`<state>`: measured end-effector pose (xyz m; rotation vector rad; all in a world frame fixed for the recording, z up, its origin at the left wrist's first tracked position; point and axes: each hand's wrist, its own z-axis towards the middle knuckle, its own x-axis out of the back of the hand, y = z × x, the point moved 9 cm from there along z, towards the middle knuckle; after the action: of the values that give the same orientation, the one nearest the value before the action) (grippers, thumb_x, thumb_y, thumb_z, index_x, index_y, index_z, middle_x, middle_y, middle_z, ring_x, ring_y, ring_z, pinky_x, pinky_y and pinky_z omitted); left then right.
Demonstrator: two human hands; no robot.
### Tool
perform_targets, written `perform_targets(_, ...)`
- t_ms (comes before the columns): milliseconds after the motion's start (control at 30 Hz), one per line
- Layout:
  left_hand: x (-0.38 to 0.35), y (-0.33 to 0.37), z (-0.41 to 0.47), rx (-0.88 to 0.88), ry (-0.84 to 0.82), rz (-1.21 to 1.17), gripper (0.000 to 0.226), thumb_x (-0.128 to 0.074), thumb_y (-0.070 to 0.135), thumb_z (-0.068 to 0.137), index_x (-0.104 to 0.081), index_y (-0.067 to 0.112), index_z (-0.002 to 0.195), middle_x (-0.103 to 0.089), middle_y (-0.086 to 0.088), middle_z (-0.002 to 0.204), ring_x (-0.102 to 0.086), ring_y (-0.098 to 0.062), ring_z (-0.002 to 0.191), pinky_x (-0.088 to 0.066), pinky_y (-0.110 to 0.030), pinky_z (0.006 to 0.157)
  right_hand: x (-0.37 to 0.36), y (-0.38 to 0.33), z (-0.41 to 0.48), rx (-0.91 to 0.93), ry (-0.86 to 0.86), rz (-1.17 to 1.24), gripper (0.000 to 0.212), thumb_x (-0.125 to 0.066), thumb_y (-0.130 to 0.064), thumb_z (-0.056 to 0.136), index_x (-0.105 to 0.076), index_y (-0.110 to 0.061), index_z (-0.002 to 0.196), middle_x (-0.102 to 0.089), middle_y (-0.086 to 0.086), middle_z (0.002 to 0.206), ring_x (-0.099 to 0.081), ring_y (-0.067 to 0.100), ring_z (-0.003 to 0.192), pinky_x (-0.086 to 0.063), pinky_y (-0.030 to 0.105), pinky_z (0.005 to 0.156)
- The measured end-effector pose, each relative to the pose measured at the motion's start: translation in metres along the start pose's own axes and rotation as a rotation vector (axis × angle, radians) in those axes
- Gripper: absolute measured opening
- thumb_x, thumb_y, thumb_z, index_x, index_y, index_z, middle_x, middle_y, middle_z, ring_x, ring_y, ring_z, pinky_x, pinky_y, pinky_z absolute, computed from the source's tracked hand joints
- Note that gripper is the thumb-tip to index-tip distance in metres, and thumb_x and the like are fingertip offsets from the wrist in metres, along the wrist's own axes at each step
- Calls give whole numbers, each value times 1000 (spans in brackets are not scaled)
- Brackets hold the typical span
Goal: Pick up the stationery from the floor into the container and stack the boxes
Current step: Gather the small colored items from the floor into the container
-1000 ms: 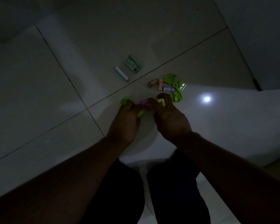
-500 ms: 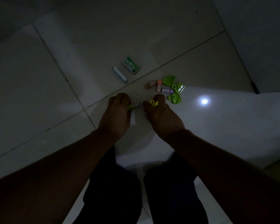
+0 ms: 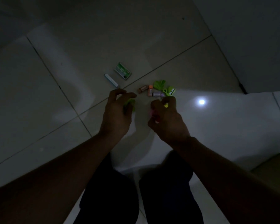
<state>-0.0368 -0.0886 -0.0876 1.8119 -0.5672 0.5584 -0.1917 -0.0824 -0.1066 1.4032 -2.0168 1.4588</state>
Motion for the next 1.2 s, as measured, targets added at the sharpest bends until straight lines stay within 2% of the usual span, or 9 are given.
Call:
perform_targets(200,-27,40,36,-87,-93,-75,28,-68,9,84,-67,4,111,-47,-12,118,-47,-2,96,-39,-3,84,41,32,10,-93,158,-45,37,-63,-17,82,-47,-10,115,-33,14,119,-52,24,61,-47,30,55)
perform_targets(333,-48,60,64,-198,-272,102,32,-70,11,83,-63,2,113,-47,-19,121,-55,-26,103,-40,-21,88,34,39,31,-26,44,-162,44,-56,-22,85,-43,-7,124,-36,20,121,-50,28,79,-51,37,62)
perform_targets(467,-72,61,81,-221,-494,326,62,-68,16,85,-42,4,139,-35,-20,143,-44,-34,126,-31,-29,103,25,44,37,-39,-13,-179,71,-62,-32,84,-29,-16,144,-27,22,133,-50,29,84,-48,34,73)
perform_targets(533,-86,59,84,-226,-608,432,69,-67,18,86,-32,6,145,-31,-21,146,-40,-36,130,-30,-35,109,24,46,38,-66,-11,-188,64,-59,-30,87,-31,-22,144,-25,20,135,-53,30,88,-51,36,77)
perform_targets(667,-100,59,85,-270,-693,629,64,-59,22,92,-30,14,147,-27,-21,145,-44,-41,122,-36,-44,106,27,46,38,-90,4,-131,46,-53,-26,92,-41,-22,136,-29,18,132,-54,34,87,-53,42,76)
perform_targets(900,-103,68,82,-316,-684,668,57,-62,12,89,-33,6,138,-42,-22,133,-47,-43,116,-39,-46,92,31,48,38,-111,5,-92,55,-59,-16,84,-39,-15,135,-30,20,130,-49,29,81,-38,29,69)
perform_targets(1067,-95,66,83,-291,-622,471,67,-64,15,89,-28,-1,143,-51,-24,131,-49,-40,119,-37,-34,92,31,50,36,-108,7,-83,54,-56,-15,87,-37,-14,138,-31,20,131,-53,34,86,-44,32,71)
perform_targets(1133,-86,64,85,-231,-546,356,62,-67,15,86,-36,-3,136,-58,-25,118,-55,-40,109,-32,-32,78,29,50,31,-97,4,-99,55,-54,-16,88,-36,-15,140,-32,21,133,-52,37,94,-49,37,75)
perform_targets(1200,-73,61,88,-157,-469,215,49,-69,17,84,-45,3,125,-62,-20,96,-61,-33,84,-30,-27,58,27,51,27,-88,-7,-118,56,-54,-17,89,-33,-17,141,-32,19,136,-51,37,101,-51,41,81)
